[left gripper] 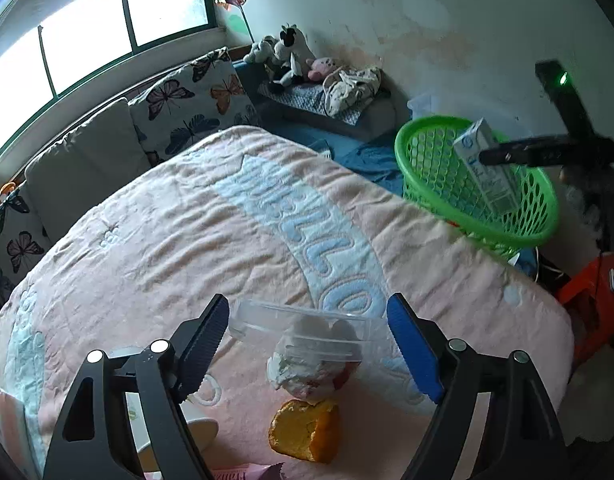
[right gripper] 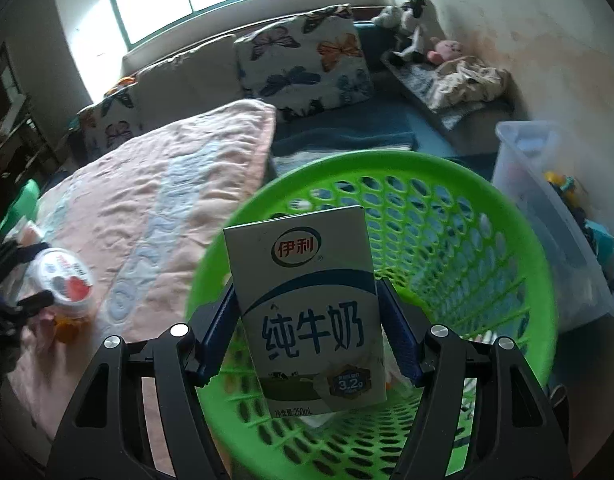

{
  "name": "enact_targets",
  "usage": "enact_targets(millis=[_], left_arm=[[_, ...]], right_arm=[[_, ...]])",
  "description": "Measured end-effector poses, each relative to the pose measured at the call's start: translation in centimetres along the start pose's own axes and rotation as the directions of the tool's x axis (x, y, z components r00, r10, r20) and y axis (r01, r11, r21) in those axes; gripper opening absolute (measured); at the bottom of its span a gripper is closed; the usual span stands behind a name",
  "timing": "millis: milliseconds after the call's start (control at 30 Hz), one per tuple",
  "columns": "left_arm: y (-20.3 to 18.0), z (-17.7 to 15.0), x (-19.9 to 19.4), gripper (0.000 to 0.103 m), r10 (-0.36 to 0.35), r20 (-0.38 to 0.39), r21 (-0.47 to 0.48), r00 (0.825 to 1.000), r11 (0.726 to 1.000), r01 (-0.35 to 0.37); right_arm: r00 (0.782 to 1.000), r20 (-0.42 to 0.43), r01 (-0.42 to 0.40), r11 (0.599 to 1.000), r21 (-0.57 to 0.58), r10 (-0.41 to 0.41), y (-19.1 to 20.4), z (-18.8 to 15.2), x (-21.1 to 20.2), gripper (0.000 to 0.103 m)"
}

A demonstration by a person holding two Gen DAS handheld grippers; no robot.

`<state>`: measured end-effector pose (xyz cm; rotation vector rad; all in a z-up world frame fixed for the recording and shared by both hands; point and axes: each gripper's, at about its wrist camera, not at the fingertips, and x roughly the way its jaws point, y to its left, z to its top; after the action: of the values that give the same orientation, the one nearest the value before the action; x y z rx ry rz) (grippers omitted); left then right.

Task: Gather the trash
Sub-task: 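Carry the milk carton toward the basket with the right gripper while the left gripper grasps the clear lid, then release the milk carton into the basket with the right gripper while the left gripper drops the clear lid in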

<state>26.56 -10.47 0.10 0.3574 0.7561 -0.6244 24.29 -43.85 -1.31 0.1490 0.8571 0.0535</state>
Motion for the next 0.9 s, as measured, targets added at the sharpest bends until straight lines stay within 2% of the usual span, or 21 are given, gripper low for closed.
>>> enact_targets(millis=[200,567,667,900], left_arm=[[0.0,1.0,-1.4,0.077,-0.038,0.043,-0.042,0.998,0.998,0.040],[-0.2,2.2,-2.2,0.077,-0.069,0.072,-0.086,0.995,0.994,0.075],[-0.1,2.4,-2.2,0.077,-0.068,0.075,-0.090,0.995,0.993,0.075],[0.4,3.3,-2.3,0.076,-0.075,0.095,-0.123,0.993,0.989,0.086]], right_arm=[[0.999,-0.015,0.051,0.998,0.034,-0.051,-1.5,-0.3,1.2,0.068],[0.997,-0.043,0.071,0.994,0.088,-0.067,-3.4,-1.0,2.3,0.069],[0.997,-0.041,0.073,0.993,0.095,-0.070,-3.6,-1.1,2.2,0.075],[0.997,-0.026,0.069,0.993,0.101,-0.067,-3.6,-1.2,1.6,0.075]])
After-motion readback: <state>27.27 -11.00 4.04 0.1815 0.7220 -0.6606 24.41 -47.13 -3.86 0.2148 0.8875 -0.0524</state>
